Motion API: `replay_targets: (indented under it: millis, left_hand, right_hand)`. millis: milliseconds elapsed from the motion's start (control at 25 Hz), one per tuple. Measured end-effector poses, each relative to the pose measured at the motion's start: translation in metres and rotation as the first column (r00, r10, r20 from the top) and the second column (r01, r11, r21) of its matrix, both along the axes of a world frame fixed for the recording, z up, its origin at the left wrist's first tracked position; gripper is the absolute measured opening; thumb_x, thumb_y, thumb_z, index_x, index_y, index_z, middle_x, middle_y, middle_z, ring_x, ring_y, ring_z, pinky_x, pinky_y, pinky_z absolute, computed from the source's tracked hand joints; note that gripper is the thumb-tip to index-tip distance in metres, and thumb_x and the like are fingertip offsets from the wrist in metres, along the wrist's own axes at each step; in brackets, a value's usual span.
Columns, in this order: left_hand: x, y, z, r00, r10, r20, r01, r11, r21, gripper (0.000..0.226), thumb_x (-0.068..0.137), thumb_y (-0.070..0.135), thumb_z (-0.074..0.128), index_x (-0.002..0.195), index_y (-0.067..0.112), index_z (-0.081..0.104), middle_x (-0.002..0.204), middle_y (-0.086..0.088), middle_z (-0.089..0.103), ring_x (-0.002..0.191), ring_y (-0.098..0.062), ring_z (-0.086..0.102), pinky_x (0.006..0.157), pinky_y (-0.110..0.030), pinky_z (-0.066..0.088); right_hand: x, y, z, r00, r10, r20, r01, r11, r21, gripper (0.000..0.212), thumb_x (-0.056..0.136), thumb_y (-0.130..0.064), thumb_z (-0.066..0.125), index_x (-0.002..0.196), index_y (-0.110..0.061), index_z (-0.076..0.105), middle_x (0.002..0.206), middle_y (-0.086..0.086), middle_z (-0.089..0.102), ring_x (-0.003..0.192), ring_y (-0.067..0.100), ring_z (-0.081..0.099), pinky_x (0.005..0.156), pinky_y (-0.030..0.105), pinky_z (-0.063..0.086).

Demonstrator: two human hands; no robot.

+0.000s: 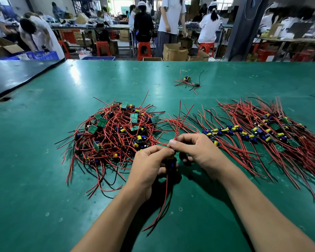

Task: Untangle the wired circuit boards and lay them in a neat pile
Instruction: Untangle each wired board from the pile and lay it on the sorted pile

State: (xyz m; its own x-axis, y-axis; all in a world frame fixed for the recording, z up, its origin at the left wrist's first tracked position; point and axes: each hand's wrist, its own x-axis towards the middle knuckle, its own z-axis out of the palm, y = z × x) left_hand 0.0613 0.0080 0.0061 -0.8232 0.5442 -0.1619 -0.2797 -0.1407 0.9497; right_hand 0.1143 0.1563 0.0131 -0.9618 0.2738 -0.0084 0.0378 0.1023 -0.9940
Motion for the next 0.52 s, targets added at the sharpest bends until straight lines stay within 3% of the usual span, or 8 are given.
replay_targets:
  millis: [160, 280, 400, 480, 520]
  left_hand:
    - [0.000, -0.001, 0.001, 1.000, -0.007, 0.010, 0.007, 1.000, -0.003, 0.013, 0.087, 0.004, 0.063, 0.077, 0.004, 0.072, 0.063, -0.010, 0.064, 0.053, -0.021, 0.064, 0.054, -0.030, 0.055]
    - [0.002, 0.000, -0.002, 0.998, -0.010, -0.065, 0.007, 0.999, -0.045, 0.015, 0.088, 0.004, 0.062, 0.078, 0.001, 0.073, 0.063, -0.011, 0.065, 0.054, -0.020, 0.062, 0.053, -0.031, 0.054]
    - [0.006, 0.002, -0.006, 0.976, 0.004, -0.217, -0.033, 0.991, -0.129, 0.017, 0.086, 0.006, 0.064, 0.072, -0.001, 0.068, 0.064, -0.012, 0.063, 0.060, -0.023, 0.058, 0.061, -0.040, 0.049]
    - [0.008, 0.003, -0.006, 0.957, -0.014, -0.291, -0.040, 0.983, -0.180, 0.017, 0.084, 0.008, 0.065, 0.069, 0.002, 0.066, 0.063, -0.009, 0.064, 0.060, -0.021, 0.057, 0.062, -0.037, 0.047]
    - [0.009, 0.003, -0.006, 0.951, -0.031, -0.309, -0.029, 0.982, -0.189, 0.017, 0.084, 0.008, 0.065, 0.068, 0.003, 0.066, 0.062, -0.008, 0.064, 0.059, -0.020, 0.057, 0.061, -0.035, 0.047]
  right_hand:
    - [0.000, 0.001, -0.001, 0.999, 0.038, 0.023, -0.037, 0.997, -0.075, 0.042, 0.074, -0.042, 0.080, 0.090, -0.005, 0.073, 0.064, -0.001, 0.059, 0.051, 0.010, 0.047, 0.057, 0.026, 0.048]
    - [0.001, 0.001, -0.002, 0.999, 0.009, 0.034, -0.008, 1.000, -0.023, 0.029, 0.080, -0.035, 0.080, 0.090, -0.008, 0.075, 0.056, -0.007, 0.060, 0.044, 0.004, 0.045, 0.045, 0.015, 0.039]
    - [-0.003, -0.005, -0.005, 0.992, -0.128, 0.014, 0.128, 0.992, -0.006, 0.015, 0.087, -0.022, 0.076, 0.083, -0.008, 0.075, 0.056, -0.003, 0.062, 0.044, 0.006, 0.051, 0.045, 0.016, 0.040]
    - [-0.008, -0.008, -0.007, 0.970, -0.241, 0.010, 0.241, 0.969, -0.045, 0.015, 0.089, -0.019, 0.073, 0.084, -0.005, 0.073, 0.048, -0.003, 0.051, 0.038, 0.008, 0.040, 0.040, 0.017, 0.032]
    - [-0.010, -0.009, -0.007, 0.960, -0.281, 0.009, 0.280, 0.950, -0.136, 0.016, 0.091, -0.016, 0.070, 0.085, -0.001, 0.070, 0.045, -0.004, 0.046, 0.035, 0.007, 0.032, 0.037, 0.017, 0.026]
